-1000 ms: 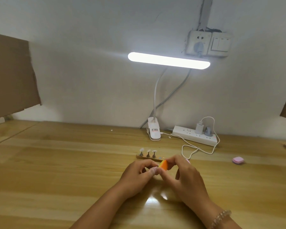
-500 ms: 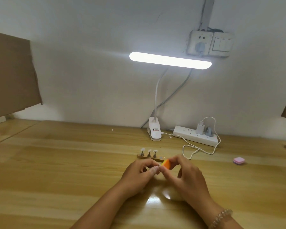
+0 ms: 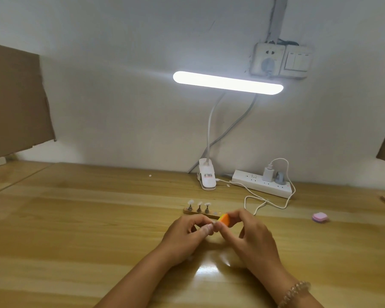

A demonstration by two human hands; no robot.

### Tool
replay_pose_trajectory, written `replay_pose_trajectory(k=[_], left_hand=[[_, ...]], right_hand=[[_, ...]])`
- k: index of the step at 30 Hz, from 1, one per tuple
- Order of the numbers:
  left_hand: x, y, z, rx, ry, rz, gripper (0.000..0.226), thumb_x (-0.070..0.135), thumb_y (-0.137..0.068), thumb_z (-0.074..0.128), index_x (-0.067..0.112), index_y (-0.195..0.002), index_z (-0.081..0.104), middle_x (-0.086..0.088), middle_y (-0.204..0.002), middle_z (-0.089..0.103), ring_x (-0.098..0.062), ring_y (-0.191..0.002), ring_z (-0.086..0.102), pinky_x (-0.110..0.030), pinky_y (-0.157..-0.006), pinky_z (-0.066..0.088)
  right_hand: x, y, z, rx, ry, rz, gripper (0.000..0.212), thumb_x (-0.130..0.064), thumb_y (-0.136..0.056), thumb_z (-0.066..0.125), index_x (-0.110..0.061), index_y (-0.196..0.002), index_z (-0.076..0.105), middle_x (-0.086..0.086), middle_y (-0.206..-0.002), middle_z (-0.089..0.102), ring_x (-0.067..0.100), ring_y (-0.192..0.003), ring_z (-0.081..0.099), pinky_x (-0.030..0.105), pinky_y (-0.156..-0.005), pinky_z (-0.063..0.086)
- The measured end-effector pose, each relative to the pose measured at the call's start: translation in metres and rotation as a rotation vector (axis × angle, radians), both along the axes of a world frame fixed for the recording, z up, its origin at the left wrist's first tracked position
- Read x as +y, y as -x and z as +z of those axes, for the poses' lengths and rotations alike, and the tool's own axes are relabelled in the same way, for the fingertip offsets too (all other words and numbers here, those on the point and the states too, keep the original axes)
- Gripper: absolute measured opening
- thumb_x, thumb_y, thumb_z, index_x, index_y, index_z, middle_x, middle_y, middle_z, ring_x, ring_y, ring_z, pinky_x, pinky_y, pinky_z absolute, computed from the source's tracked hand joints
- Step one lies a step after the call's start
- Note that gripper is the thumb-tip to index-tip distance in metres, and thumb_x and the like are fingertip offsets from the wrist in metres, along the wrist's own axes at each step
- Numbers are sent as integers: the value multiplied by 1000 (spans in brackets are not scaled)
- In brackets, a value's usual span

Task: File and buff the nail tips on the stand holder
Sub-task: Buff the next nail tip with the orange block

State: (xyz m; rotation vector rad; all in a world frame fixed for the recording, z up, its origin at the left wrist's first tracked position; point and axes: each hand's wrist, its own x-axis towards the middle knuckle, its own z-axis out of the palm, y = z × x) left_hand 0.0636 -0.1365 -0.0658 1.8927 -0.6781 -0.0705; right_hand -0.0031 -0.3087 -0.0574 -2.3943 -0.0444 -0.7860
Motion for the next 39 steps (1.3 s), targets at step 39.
replay_pose_trajectory(k=[39], left_hand=[[0,-1,1,7,36,-20,19,22,-99,60,29,-97,77,9,-86,74,-19,-93,68,-40,-86,52]], right_hand=[[4,3,3,-70,80,15,38,-61,-75,66,-30,-95,57,-25,-84,55,-3,-62,47,18,-54,36]])
